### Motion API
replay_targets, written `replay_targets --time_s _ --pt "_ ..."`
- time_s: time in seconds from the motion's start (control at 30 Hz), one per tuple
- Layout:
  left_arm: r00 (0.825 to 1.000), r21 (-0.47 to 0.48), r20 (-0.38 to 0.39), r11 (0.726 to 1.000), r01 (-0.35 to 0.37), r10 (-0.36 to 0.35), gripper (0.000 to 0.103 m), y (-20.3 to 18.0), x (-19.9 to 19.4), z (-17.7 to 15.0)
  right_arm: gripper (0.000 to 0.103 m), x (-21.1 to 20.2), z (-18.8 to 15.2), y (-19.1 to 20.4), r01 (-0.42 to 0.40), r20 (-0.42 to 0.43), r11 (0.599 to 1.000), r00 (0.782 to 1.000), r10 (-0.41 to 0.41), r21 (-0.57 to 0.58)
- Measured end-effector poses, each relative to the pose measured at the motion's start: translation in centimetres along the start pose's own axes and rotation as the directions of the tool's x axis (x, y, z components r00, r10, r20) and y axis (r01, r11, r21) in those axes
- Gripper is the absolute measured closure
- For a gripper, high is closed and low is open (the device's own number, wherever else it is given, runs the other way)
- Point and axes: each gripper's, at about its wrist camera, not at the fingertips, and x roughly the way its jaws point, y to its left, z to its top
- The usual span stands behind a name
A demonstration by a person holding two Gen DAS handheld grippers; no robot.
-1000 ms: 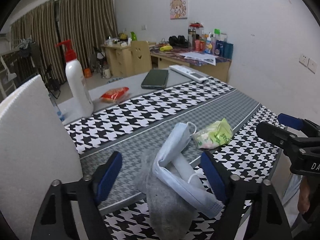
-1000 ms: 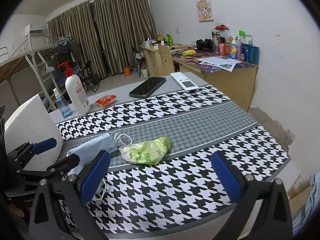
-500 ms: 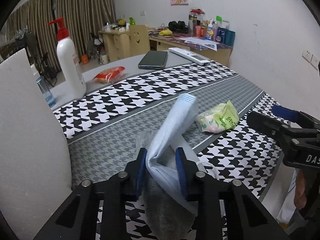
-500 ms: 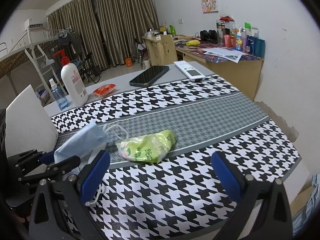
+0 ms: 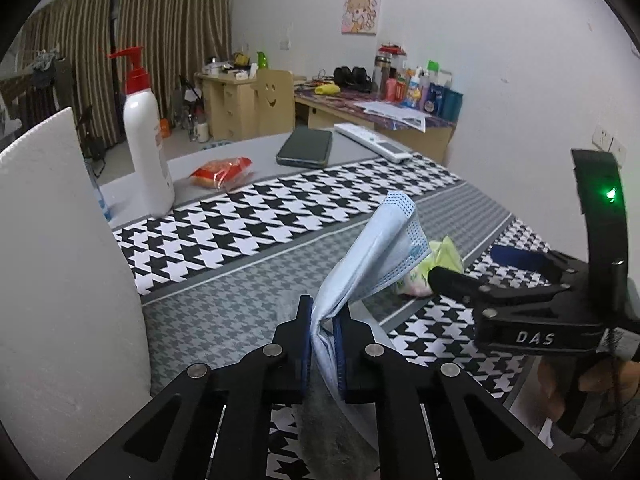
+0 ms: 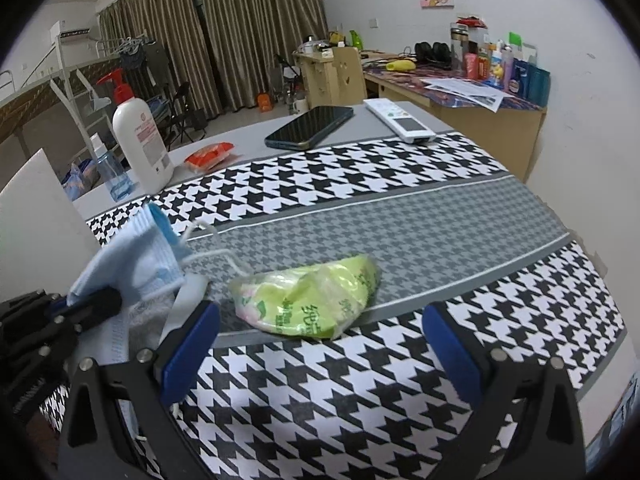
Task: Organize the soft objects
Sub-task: 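Close the left gripper on the blue face mask and lift it, then grasp the green snack bag with the right gripper while the left holds the mask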
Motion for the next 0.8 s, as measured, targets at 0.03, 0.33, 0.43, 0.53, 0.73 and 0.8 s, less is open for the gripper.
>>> replay_targets --time_s 0.03,0.33,0.43,0.53,0.73,0.8 --pt "1.000 -0.004 0.001 1.000 0.000 0.000 0.092 0.1 0.0 0.0 0.001 0.2 0.1 0.1 -0.004 -0.004 1.000 1.000 0.004 -0.001" --pt "1.000 -0.032 0.003 0.999 0.010 -0.010 0.092 0.8 0.1 0.1 0.005 2.0 0.4 1.1 -0.018 -0.046 0.999 0.999 0.017 -0.028" --pt "1.000 -0.039 -0.001 0.999 0.012 -0.012 0.092 1.0 0.2 0.1 0.012 2.7 0.4 1.4 -0.016 -0.075 0.999 0.997 0.013 -0.041" --pt "1.000 -0.043 0.001 0.999 0.011 -0.011 0.092 1.1 0.2 0.1 0.021 3.0 0.3 1.6 -0.024 -0.092 0.999 0.996 0.019 -0.048" --pt "1.000 -0.048 -0.001 0.999 0.015 -0.015 0.092 1.2 0.2 0.0 0.028 3.0 0.2 2.0 -0.014 -0.091 0.998 0.996 0.008 -0.063" --pt "1.000 -0.049 0.001 0.999 0.018 -0.018 0.092 1.3 0.1 0.0 0.029 2.7 0.2 1.9 -0.018 -0.091 0.998 0.996 0.013 -0.054"
